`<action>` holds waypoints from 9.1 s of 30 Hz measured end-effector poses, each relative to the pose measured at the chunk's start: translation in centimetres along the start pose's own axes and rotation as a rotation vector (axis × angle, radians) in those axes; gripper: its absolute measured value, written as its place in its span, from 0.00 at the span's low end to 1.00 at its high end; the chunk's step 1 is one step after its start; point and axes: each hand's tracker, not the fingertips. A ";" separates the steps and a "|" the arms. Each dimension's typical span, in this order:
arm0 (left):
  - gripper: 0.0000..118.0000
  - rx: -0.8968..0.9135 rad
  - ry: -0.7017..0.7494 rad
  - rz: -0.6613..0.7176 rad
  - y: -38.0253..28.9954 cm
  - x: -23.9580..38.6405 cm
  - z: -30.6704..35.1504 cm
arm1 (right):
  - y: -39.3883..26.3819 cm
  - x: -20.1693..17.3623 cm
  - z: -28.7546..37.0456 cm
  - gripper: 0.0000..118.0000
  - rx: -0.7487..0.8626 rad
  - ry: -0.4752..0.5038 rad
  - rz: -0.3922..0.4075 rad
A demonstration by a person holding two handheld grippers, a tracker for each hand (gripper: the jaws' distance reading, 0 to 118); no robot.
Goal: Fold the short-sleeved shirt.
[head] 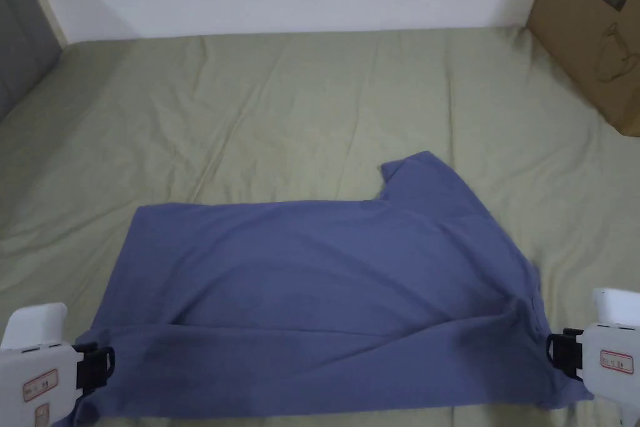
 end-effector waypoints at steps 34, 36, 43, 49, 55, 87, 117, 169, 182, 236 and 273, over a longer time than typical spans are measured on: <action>0.00 0.017 0.045 -0.013 7.7 1.3 -5.3 | 23.4 -4.1 -18.9 0.02 -0.097 -0.049 0.123; 0.00 0.022 0.051 -0.016 8.0 1.5 -5.3 | 23.3 -4.3 -18.8 0.02 -0.097 -0.053 0.148; 0.00 0.075 0.062 -0.011 12.4 0.6 -6.6 | 23.7 -3.6 -18.3 0.02 -0.094 -0.028 0.088; 0.00 0.061 0.093 -0.058 18.9 -0.7 -11.6 | 23.7 -4.0 -18.4 0.02 -0.100 -0.035 0.114; 0.90 -0.049 0.061 0.018 22.8 -2.7 -18.6 | 23.7 -3.8 -18.5 0.02 -0.104 -0.022 0.110; 0.02 0.116 0.058 -0.107 18.5 -1.2 -0.9 | 19.4 -4.2 -1.0 0.02 0.034 0.000 0.247; 0.69 0.091 -0.086 0.220 -0.6 -6.5 5.4 | -0.9 -4.3 4.3 0.52 0.080 0.032 0.225; 0.06 0.116 -0.364 0.386 4.0 -1.6 1.2 | -0.4 -10.9 -1.7 0.02 0.066 0.181 0.125; 0.06 -0.078 -0.493 -0.245 1.6 23.3 -4.7 | -1.9 -2.4 1.5 0.02 0.127 0.090 -0.061; 0.86 -0.143 -0.592 0.324 -1.9 5.6 -6.9 | -1.3 -5.2 2.4 0.02 0.115 0.082 0.023; 0.08 -0.136 -0.519 0.496 -1.2 -9.0 -4.5 | -1.0 -10.7 0.4 0.02 0.033 0.141 0.132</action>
